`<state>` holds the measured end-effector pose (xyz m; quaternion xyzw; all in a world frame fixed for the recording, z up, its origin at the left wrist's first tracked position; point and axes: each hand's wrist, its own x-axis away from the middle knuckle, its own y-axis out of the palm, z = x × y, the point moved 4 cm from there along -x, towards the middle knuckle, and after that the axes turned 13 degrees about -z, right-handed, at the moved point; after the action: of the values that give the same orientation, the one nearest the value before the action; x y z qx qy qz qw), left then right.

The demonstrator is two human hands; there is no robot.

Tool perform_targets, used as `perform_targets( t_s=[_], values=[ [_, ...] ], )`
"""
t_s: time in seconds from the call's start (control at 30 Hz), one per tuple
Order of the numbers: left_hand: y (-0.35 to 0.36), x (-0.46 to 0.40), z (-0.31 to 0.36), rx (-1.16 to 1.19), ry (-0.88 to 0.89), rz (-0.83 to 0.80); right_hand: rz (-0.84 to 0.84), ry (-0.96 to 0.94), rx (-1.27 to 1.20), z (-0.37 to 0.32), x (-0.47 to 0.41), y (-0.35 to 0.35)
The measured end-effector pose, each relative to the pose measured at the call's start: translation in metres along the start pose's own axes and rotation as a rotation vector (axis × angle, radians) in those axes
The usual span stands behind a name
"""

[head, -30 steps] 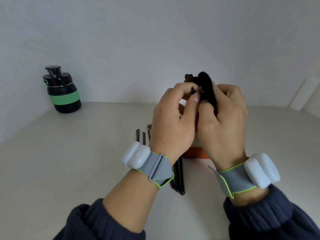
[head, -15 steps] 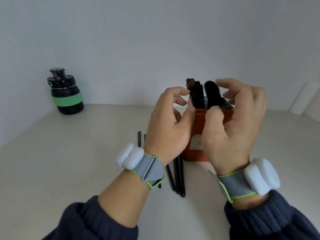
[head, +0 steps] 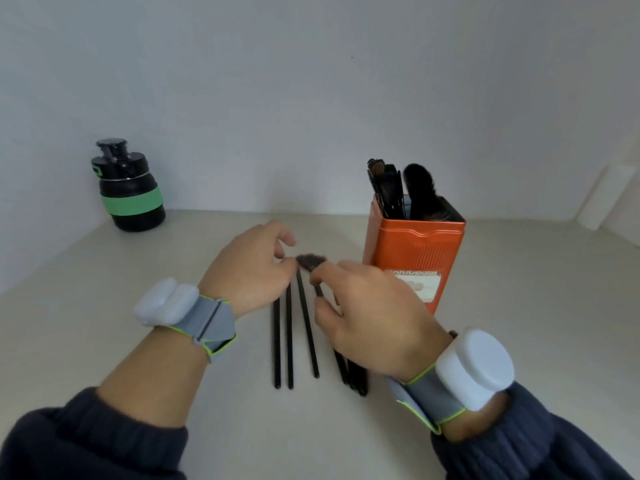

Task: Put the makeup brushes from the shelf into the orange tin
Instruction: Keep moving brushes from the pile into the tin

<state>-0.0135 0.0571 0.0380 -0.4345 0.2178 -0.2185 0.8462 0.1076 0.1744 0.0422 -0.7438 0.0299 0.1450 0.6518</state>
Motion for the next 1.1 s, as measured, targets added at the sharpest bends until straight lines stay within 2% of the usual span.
perform_targets(
  t_s=[0.07, 0.3, 0.4, 0.7, 0.97, 1.1],
  values=[
    [-0.005, 0.001, -0.010, -0.068, -0.061, -0.050, -0.078, 0.017, 0.041, -0.002, -0.001, 0.010],
    [0.012, 0.003, -0.022, -0.163, -0.221, -0.290, -0.147, 0.101, 0.119, -0.003, -0.004, 0.025],
    [0.012, 0.003, -0.022, -0.156, -0.240, -0.269, -0.173, 0.172, 0.098, -0.005, -0.007, 0.026],
    [0.014, 0.006, -0.013, -0.177, -0.248, -0.210, -0.121, 0.340, -0.195, -0.001, -0.007, 0.023],
    [0.011, 0.008, -0.003, -0.180, -0.177, -0.148, -0.042, 0.282, -0.322, -0.004, -0.005, 0.012],
    [0.007, 0.007, 0.007, -0.069, -0.111, -0.103, 0.060, 0.237, -0.334, -0.006, -0.003, 0.004]
  ],
)
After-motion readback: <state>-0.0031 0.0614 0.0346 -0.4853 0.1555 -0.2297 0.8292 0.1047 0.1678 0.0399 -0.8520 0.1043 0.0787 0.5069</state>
